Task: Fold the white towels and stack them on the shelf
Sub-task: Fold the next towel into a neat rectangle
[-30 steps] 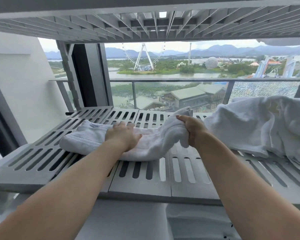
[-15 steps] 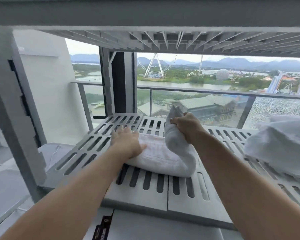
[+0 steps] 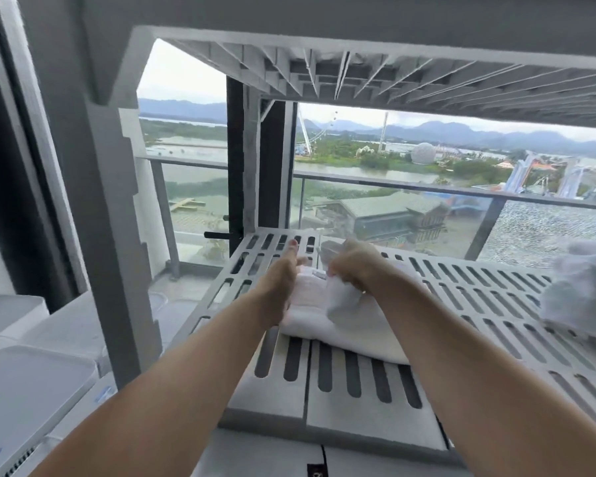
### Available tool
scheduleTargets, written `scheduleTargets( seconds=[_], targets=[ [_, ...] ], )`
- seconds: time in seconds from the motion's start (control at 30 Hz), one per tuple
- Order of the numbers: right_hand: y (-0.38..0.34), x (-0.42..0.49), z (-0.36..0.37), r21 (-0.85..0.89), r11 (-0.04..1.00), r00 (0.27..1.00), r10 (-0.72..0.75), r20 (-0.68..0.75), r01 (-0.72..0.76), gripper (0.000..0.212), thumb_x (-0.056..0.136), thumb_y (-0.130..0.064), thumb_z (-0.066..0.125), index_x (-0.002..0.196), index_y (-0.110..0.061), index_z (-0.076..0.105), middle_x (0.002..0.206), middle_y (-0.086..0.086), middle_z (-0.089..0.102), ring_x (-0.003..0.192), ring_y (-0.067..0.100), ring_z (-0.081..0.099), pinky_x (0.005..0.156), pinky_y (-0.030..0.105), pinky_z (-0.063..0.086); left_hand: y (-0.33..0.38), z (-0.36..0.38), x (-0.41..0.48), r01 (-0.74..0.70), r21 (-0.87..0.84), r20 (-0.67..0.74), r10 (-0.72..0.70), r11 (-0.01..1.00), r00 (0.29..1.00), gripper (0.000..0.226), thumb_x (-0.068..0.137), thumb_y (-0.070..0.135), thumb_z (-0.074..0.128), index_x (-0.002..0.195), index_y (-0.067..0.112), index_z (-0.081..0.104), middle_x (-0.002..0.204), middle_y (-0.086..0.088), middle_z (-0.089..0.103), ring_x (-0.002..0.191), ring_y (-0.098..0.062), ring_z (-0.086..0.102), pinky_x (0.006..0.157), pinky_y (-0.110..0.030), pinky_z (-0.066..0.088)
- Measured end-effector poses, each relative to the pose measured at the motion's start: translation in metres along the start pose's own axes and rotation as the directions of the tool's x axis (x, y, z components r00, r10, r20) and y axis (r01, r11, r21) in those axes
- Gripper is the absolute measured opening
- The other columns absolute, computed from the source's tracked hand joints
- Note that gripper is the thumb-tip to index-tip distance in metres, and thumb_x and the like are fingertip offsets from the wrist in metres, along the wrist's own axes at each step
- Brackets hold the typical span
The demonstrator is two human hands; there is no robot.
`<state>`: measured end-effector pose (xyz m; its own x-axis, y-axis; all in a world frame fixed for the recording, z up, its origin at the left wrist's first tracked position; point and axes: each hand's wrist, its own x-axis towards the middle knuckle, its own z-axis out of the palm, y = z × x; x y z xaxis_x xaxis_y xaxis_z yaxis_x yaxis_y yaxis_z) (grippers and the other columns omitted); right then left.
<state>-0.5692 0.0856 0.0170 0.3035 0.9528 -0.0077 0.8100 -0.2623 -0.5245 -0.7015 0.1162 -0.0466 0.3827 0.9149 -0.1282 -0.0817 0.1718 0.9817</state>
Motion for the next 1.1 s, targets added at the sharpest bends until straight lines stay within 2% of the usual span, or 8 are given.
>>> scheduleTargets(
  seconds=[0.17,0.33,0.47,0.57,0.67,0.77,0.87,1.1],
  targets=[
    [-0.002,0.004,0.002,0.175,0.984,0.999,0.036,0.018,-0.039,0.035,0.096,-0.039,0.053,0.090,-0.005,0.058,0.065,0.004,0.073,0.043,0.019,0.064,0.042,0.022,0.042,0.003,-0.003,0.004,0.037,-0.113,0.042,-0.033,0.993,0.999,0.075,0.102,0.065,0.020,0.139,0.007,0.050,0.144,-0.020,0.053,0.130,-0.035,0.054,0.116,-0.051,0.035],
    [0.024,0.001,0.020,0.030,0.974,0.954,-0.215,-0.207,0.226,0.023,0.085,-0.013,0.050,0.084,-0.018,0.072,0.067,-0.010,0.073,0.057,0.003,0.062,0.062,0.026,0.049,0.005,-0.006,0.012,0.057,-0.155,0.005,-0.057,0.986,0.998,0.071,0.103,0.061,0.025,0.140,0.005,0.049,0.138,-0.019,0.059,0.123,-0.036,0.059,0.112,-0.051,0.042],
    [0.034,-0.008,0.052,-0.172,0.930,0.882,-0.364,-0.300,0.326,0.021,0.089,-0.021,0.051,0.094,-0.021,0.071,0.094,-0.002,0.069,0.091,0.019,0.060,0.084,0.034,0.049,0.013,-0.005,0.016,-0.004,-0.139,-0.031,0.000,0.990,1.000,0.069,0.104,0.060,0.025,0.145,0.008,0.045,0.152,-0.020,0.044,0.136,-0.035,0.047,0.111,-0.045,0.039],
    [0.032,-0.014,0.061,-0.282,0.904,0.875,-0.398,-0.277,0.322,0.036,0.094,-0.041,0.041,0.114,-0.021,0.063,0.111,0.002,0.062,0.103,0.022,0.056,0.093,0.040,0.043,0.022,-0.002,0.018,-0.207,0.037,-0.093,0.209,0.978,0.973,0.062,0.106,0.056,0.022,0.138,0.014,0.054,0.156,-0.014,0.042,0.143,-0.027,0.038,0.113,-0.042,0.031],
    [0.032,-0.022,0.070,-0.324,0.898,0.929,-0.350,-0.120,0.297,0.063,0.095,-0.056,0.023,0.141,-0.021,0.047,0.146,0.007,0.047,0.136,0.028,0.040,0.111,0.049,0.031,0.034,0.004,0.020,-0.379,0.164,-0.044,0.390,0.911,0.920,0.056,0.109,0.046,0.022,0.122,0.015,0.068,0.137,-0.006,0.063,0.129,-0.016,0.053,0.108,-0.031,0.034],
    [0.037,-0.025,0.069,-0.293,0.897,0.938,-0.347,-0.002,0.331,0.068,0.099,-0.054,0.018,0.155,-0.019,0.029,0.163,0.004,0.026,0.151,0.023,0.020,0.123,0.044,0.012,0.038,0.017,0.022,-0.418,0.315,0.120,0.401,0.852,0.908,0.064,0.111,0.039,0.019,0.106,0.006,0.074,0.110,-0.006,0.076,0.102,-0.009,0.070,0.092,-0.020,0.046],
    [0.048,-0.027,0.054,-0.247,0.881,0.913,-0.406,0.044,0.403,0.054,0.104,-0.038,0.025,0.152,-0.016,0.039,0.160,0.005,0.033,0.149,0.021,0.026,0.123,0.040,0.019,0.026,0.023,0.030,-0.351,0.550,0.167,0.313,0.758,0.935,0.068,0.110,0.044,0.019,0.089,0.014,0.076,0.103,-0.004,0.077,0.097,-0.014,0.070,0.098,-0.030,0.045],
    [0.068,-0.040,0.022,-0.182,0.891,0.899,-0.434,-0.063,0.417,0.034,0.094,-0.013,0.046,0.109,-0.019,0.077,0.117,0.003,0.073,0.110,0.024,0.065,0.100,0.039,0.050,-0.003,0.016,0.044,-0.325,0.764,0.198,0.277,0.558,0.940,0.045,0.108,0.038,0.032,0.103,0.024,0.074,0.131,0.002,0.067,0.126,-0.018,0.056,0.111,-0.041,0.038]
  ],
)
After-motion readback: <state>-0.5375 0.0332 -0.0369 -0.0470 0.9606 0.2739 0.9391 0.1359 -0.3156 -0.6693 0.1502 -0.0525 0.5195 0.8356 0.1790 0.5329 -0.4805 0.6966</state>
